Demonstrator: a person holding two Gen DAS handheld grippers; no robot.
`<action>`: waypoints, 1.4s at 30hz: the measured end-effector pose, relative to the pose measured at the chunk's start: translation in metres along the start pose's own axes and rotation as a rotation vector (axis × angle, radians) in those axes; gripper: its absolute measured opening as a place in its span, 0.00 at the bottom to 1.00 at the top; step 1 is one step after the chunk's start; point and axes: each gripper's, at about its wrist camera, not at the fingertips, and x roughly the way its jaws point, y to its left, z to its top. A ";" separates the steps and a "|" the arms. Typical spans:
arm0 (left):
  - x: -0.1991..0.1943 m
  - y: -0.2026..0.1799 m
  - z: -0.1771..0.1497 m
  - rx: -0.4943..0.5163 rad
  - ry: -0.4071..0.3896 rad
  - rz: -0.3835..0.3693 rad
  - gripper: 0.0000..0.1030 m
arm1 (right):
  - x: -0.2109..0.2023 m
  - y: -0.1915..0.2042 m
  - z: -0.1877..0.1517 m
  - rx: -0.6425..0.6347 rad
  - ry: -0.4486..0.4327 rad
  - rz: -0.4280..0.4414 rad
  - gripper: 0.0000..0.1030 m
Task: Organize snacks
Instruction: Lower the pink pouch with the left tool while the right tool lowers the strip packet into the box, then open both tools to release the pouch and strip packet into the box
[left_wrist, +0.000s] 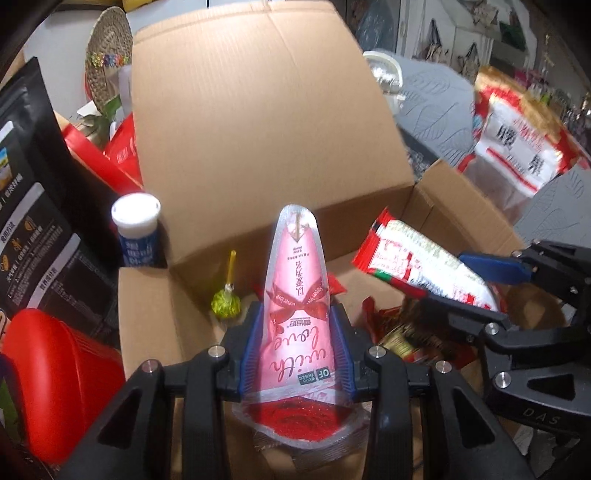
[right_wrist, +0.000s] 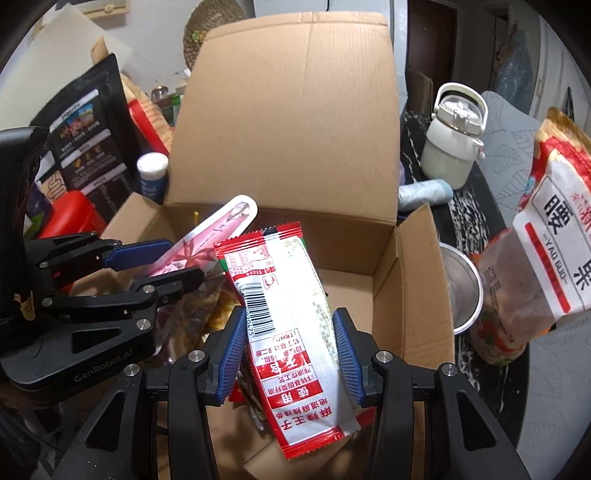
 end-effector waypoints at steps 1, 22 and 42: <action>0.001 -0.001 0.000 0.001 -0.003 0.004 0.35 | 0.001 -0.001 -0.001 -0.002 0.002 -0.007 0.45; 0.022 0.003 0.009 -0.050 0.107 0.008 0.78 | 0.005 -0.002 0.000 0.024 0.031 -0.031 0.53; -0.058 0.000 0.007 -0.055 -0.035 0.067 0.95 | -0.063 -0.001 -0.005 0.052 -0.063 -0.090 0.56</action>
